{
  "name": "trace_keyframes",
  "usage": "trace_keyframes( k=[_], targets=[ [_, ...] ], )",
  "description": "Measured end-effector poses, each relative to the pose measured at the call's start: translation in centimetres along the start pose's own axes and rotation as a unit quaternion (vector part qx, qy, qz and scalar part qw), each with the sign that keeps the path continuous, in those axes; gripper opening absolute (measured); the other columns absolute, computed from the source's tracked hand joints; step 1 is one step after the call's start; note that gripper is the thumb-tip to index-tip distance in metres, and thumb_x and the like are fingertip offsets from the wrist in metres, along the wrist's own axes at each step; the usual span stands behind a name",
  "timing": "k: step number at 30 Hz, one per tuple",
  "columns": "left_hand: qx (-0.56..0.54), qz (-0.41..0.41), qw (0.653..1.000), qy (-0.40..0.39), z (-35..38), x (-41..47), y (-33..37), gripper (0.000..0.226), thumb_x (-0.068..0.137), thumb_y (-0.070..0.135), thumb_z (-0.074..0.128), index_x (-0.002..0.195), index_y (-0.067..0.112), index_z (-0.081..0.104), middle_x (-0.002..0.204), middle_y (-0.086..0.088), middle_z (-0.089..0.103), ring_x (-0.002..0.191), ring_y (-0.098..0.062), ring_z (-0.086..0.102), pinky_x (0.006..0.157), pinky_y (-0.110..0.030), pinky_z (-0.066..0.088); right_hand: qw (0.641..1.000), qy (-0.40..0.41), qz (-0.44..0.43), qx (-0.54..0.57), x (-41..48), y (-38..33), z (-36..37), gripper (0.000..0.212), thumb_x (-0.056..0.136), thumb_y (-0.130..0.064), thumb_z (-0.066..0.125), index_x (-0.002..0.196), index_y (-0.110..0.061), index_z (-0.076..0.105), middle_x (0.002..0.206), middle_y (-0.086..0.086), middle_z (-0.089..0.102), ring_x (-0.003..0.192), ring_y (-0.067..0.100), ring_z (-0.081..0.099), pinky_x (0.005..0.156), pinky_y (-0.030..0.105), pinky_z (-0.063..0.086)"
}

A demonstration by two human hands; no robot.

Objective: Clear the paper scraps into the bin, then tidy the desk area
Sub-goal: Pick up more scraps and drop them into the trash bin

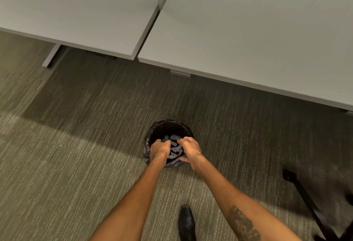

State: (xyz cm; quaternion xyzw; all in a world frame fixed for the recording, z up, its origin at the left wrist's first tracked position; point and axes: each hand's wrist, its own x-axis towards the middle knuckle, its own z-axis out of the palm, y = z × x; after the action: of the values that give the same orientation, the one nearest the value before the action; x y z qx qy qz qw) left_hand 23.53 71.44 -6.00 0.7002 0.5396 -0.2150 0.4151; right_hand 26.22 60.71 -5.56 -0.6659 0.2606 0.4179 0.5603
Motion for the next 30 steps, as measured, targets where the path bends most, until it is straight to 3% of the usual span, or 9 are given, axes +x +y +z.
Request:
trace_keyframes(
  k=[3,6,9,13,19,25,30],
  targets=[
    [0.111,0.061,0.991,0.043,1.3,-3.3,-0.3,0.058,0.1,0.041,0.05,0.152,0.016,0.039,0.158,-0.009,0.037,0.142,-0.032,0.039,0.113,-0.044,0.035,0.991,0.039,-0.063,-0.114,-1.8,0.8,-2.6,0.053,0.097,-0.035,0.059,0.147,-0.022,0.047,0.145,0.003,0.053,0.127,0.022,0.053,0.105,0.039,0.048],
    [0.234,0.165,0.953,0.099,2.7,-6.4,-1.3,0.062,0.104,0.044,0.039,0.159,0.019,0.023,0.168,-0.005,0.015,0.154,-0.033,0.012,0.124,-0.049,0.013,0.965,0.046,-0.134,-0.22,-3.8,1.6,-5.1,0.057,0.1,-0.038,0.053,0.153,-0.023,0.038,0.154,0.005,0.044,0.14,0.025,0.042,0.114,0.038,0.038],
    [0.317,0.253,0.905,0.125,4.7,-9.9,-1.9,0.063,0.106,0.041,0.032,0.161,0.018,0.01,0.169,-0.007,0.004,0.155,-0.035,0.0,0.125,-0.053,0.003,0.932,0.052,-0.193,-0.304,-6.2,2.6,-8.3,0.061,0.103,-0.04,0.047,0.158,-0.023,0.027,0.164,0.003,0.027,0.152,0.023,0.021,0.123,0.042,0.024],
    [0.376,0.323,0.855,0.155,7.3,-14.4,-1.3,0.066,0.106,0.038,0.03,0.161,0.018,0.0,0.169,-0.009,-0.003,0.155,-0.035,-0.005,0.125,-0.054,0.003,0.878,0.09,-0.254,-0.397,-8.7,3.5,-13.1,0.063,0.104,-0.041,0.04,0.16,-0.026,0.016,0.169,0.002,0.008,0.156,0.021,0.0,0.125,0.049,0.009],
    [0.392,0.412,0.812,0.134,12.6,-21.6,1.3,0.067,0.106,0.039,0.029,0.16,0.022,-0.006,0.168,-0.005,-0.012,0.154,-0.032,-0.013,0.124,-0.056,0.0,0.816,0.185,-0.31,-0.452,-12.7,4.4,-22.6,0.067,0.103,-0.04,0.044,0.16,-0.029,0.01,0.169,0.002,-0.003,0.155,0.024,-0.01,0.123,0.051,-0.002],
    [0.396,0.507,0.76,0.092,20.5,-28.4,3.7,0.064,0.106,0.044,0.022,0.158,0.025,-0.012,0.165,-0.002,-0.022,0.151,-0.03,-0.022,0.123,-0.055,-0.009,0.805,0.254,-0.305,-0.442,-15.8,6.6,-33.3,0.071,0.103,-0.041,0.045,0.159,-0.032,0.003,0.168,0.001,-0.011,0.153,0.024,-0.015,0.119,0.05,-0.009],
    [0.396,0.553,0.732,0.036,28.4,-34.1,4.7,0.066,0.106,0.047,0.023,0.156,0.027,-0.015,0.164,-0.003,-0.024,0.15,-0.029,-0.024,0.123,-0.053,-0.011,0.816,0.309,-0.27,-0.407,-17.9,10.4,-42.6,0.073,0.102,-0.04,0.047,0.159,-0.032,0.003,0.168,0.001,-0.01,0.154,0.024,-0.014,0.122,0.053,-0.004]
  ],
)
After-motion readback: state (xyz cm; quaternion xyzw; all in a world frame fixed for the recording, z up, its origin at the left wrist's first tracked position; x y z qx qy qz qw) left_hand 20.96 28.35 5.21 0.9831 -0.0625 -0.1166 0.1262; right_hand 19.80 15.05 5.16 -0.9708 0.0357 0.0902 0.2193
